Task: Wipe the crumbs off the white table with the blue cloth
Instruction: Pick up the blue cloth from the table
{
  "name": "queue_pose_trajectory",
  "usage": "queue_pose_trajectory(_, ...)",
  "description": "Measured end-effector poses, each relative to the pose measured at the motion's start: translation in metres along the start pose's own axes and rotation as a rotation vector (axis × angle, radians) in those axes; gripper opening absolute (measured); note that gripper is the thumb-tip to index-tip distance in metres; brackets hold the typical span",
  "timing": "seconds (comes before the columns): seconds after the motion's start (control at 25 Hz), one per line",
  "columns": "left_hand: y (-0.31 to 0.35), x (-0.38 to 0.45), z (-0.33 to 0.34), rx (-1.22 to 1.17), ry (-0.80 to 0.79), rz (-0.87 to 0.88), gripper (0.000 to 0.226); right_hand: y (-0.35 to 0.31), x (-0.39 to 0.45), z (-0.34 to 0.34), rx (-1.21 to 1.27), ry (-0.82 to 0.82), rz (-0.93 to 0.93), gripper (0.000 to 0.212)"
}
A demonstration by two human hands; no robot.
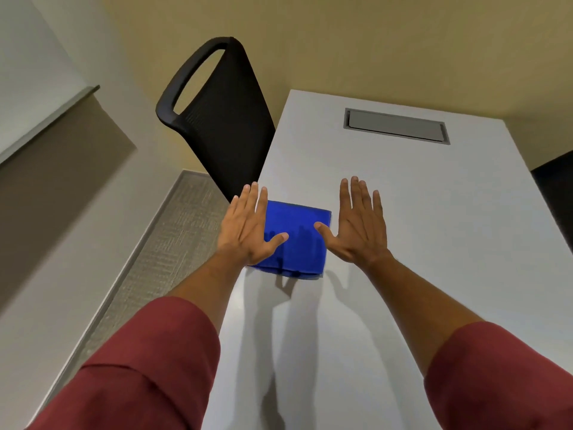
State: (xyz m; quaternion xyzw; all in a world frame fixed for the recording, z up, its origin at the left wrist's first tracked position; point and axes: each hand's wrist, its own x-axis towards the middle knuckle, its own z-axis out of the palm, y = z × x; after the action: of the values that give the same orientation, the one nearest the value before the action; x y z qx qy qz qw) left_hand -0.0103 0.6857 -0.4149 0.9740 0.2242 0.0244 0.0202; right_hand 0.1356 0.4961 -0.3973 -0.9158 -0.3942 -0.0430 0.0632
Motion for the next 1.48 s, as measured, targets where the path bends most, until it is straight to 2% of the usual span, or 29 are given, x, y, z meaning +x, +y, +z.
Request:
queue_pose_trajectory(0.24,-0.043,0.047,0.063,-0.165,-0.134,-0.034,0.097,0.01,0.041,0.067,0.104,-0.114,0.061,0.074)
queue_pose_trajectory(0.44,-0.055,0.089,0.099,-0.265,-0.172,-0.014,0.078,0.021,0.069,0.107,0.158,-0.194,0.072,0.053)
queue_pose_trajectory(0.56,-0.06,0.107,0.113,-0.296,-0.205,0.003,0.065,0.022,0.083,0.12,0.161,-0.223,0.092,0.031)
queue_pose_trajectory(0.68,-0.062,0.119,0.118,-0.321,-0.161,0.011,0.046,0.023,0.093,0.129,0.174,-0.258,0.14,0.017)
queue_pose_trajectory(0.88,-0.062,0.136,0.12,-0.392,-0.109,-0.05,0.032,0.025,0.103,0.138,0.222,-0.255,0.141,0.016)
queue_pose_trajectory(1.12,-0.059,0.144,0.115,-0.357,-0.109,-0.089,0.012,0.025,0.108,0.135,0.306,-0.236,0.204,0.02)
queue_pose_trajectory(1.48,-0.055,0.118,0.046,-0.472,-0.113,-0.103,0.006,0.025,0.088,0.059,0.37,-0.225,0.169,0.018)
